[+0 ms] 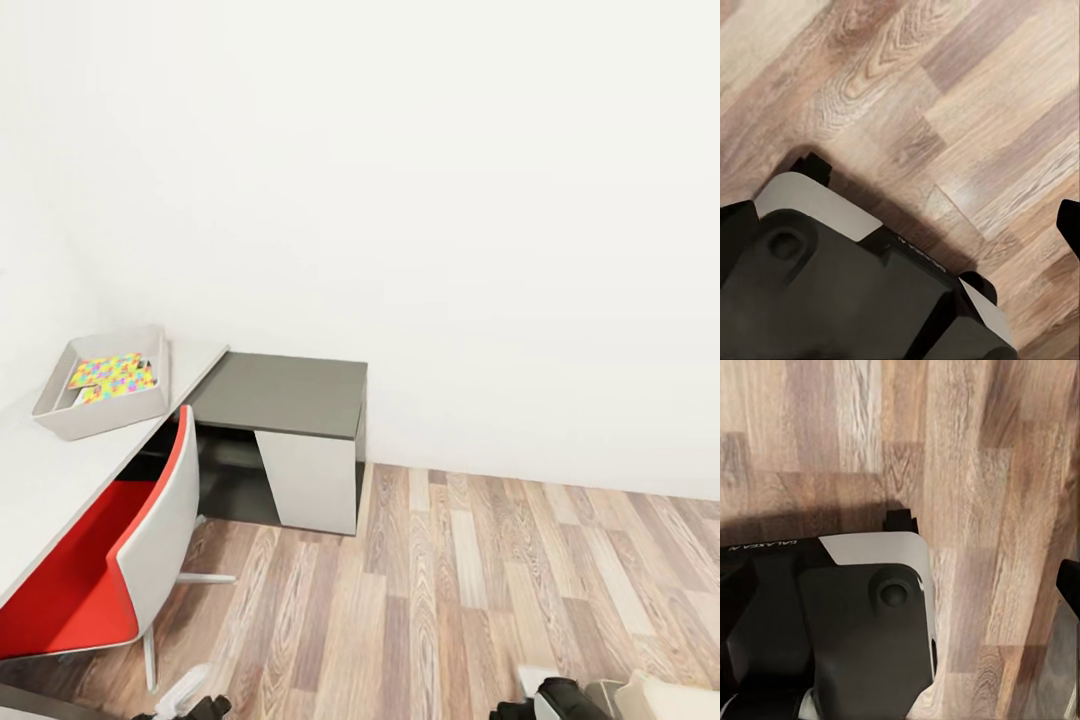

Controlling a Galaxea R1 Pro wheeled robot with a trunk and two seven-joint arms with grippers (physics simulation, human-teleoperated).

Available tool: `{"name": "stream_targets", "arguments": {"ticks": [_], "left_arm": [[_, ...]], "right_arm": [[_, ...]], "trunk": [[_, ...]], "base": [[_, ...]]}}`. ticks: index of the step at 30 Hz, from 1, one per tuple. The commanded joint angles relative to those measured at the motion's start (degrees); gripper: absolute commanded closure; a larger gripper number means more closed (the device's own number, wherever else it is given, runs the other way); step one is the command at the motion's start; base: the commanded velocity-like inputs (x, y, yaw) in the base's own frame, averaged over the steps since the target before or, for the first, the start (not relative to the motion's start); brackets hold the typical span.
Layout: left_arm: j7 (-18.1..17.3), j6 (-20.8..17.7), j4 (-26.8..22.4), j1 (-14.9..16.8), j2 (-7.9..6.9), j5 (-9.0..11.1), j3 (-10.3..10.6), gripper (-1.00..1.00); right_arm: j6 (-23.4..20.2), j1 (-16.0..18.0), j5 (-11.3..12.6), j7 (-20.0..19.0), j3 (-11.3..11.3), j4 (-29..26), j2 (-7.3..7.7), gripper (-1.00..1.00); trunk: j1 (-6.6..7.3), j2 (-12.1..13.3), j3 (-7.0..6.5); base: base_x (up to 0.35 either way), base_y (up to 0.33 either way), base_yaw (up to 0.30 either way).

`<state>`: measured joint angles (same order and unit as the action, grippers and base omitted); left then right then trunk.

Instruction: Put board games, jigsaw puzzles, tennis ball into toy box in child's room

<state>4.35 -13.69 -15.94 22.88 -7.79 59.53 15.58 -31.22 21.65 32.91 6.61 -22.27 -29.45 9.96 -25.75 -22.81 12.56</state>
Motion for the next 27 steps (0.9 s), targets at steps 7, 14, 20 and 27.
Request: {"name": "stream_targets", "arguments": {"ticks": [7, 14, 20, 27], "left_arm": [[-1.1, 2.0, 2.3, -3.0, -2.05, 0.1, 0.7, -1.0], [-1.3, 2.9, 2.8, -6.6, -3.01, 0.0, 0.8, -1.0], [-1.4, 5.9, 3.0, -9.8, -3.47, -0.1, 0.9, -1.0], [-1.4, 9.1, 3.6, -12.0, -3.52, -3.3, 0.9, -1.0]], "right_arm": [[5.7, -0.3, -1.4, 0.4, -0.8, 4.1, -0.81, -1.0], [12.4, -2.0, -3.1, 0.1, -0.9, 8.3, -4.23, -1.0], [13.0, -2.6, -5.0, 0.0, -0.9, 8.8, -4.87, -1.0], [13.1, -2.7, -5.5, -1.1, -0.9, 9.0, -4.63, -1.0]], "trunk": [[-0.04, -0.1, -0.05], [-0.04, -0.1, -0.15], [-0.04, -0.1, -0.31], [-0.04, -0.1, -0.34]], "base": [[0.0, 0.0, -0.015], [0.0, 0.0, -0.059], [0.0, 0.0, -0.137], [-0.05, 0.0, -0.028]]}}
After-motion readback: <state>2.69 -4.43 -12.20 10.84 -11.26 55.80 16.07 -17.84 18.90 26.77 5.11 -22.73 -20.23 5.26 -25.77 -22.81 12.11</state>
